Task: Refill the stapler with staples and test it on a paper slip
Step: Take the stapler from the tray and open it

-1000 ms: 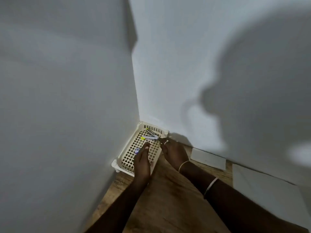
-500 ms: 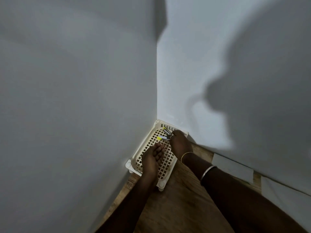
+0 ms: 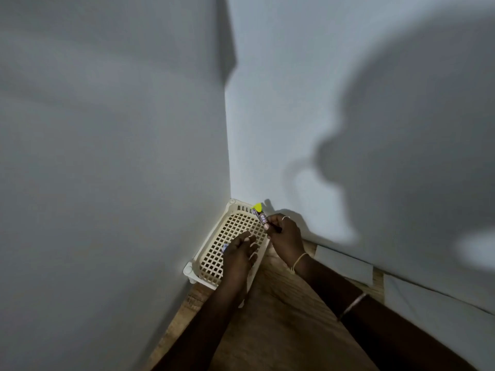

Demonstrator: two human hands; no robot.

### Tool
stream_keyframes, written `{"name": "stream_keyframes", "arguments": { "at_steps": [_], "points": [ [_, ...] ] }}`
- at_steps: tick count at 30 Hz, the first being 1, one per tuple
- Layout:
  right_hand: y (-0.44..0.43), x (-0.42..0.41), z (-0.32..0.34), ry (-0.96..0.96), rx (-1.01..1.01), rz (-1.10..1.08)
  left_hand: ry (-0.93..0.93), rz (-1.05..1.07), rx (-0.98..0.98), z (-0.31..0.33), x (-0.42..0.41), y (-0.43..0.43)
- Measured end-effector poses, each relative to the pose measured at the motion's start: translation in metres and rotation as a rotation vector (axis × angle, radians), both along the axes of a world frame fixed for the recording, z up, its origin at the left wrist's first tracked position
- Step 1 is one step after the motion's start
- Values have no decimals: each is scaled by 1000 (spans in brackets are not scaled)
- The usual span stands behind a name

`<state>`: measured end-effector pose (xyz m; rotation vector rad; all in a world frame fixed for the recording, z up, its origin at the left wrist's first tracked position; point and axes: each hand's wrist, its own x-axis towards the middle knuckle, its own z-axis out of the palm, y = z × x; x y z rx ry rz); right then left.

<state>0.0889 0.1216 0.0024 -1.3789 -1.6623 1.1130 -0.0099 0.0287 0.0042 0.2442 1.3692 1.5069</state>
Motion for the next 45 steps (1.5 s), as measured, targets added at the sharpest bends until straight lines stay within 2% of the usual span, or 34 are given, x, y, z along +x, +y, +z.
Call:
{"name": "stream_keyframes", "arguments": {
  "at_steps": [3,6,11,15,21,26,29,32,34,36,38,39,42,45],
  "points": [
    [-21,32,31,295,-149,8,-39,-151,70,23,28,2],
    [-45,64,59,414,-170,24,-92,-284,199,44,58,0],
    [-76,111,92,406,-58,-47,-186,-387,265,79,104,-4],
    [-95,142,113,277,86,-111,-298,-403,310,98,131,-12],
    [-118,173,128,167,228,-245,-300,-395,343,113,164,-27],
    [-131,190,132,324,223,-272,-378,-319,296,114,175,-34],
    [-136,195,136,333,276,-317,-391,-267,261,114,178,-36],
    [-134,197,155,162,588,-370,-378,-228,230,110,177,-38],
    [-127,196,172,-85,853,-337,-371,-211,231,109,177,-40],
    [-117,192,187,-437,993,-198,-359,-202,241,109,178,-43],
    [-108,186,197,-808,927,6,-339,-197,245,111,178,-45],
    [-103,183,200,-913,866,99,-334,-194,247,112,178,-45],
    [-92,177,206,-996,782,269,-326,-197,263,115,176,-47],
    [-88,176,211,-957,765,330,-319,-198,268,116,174,-47]
  ]
}}
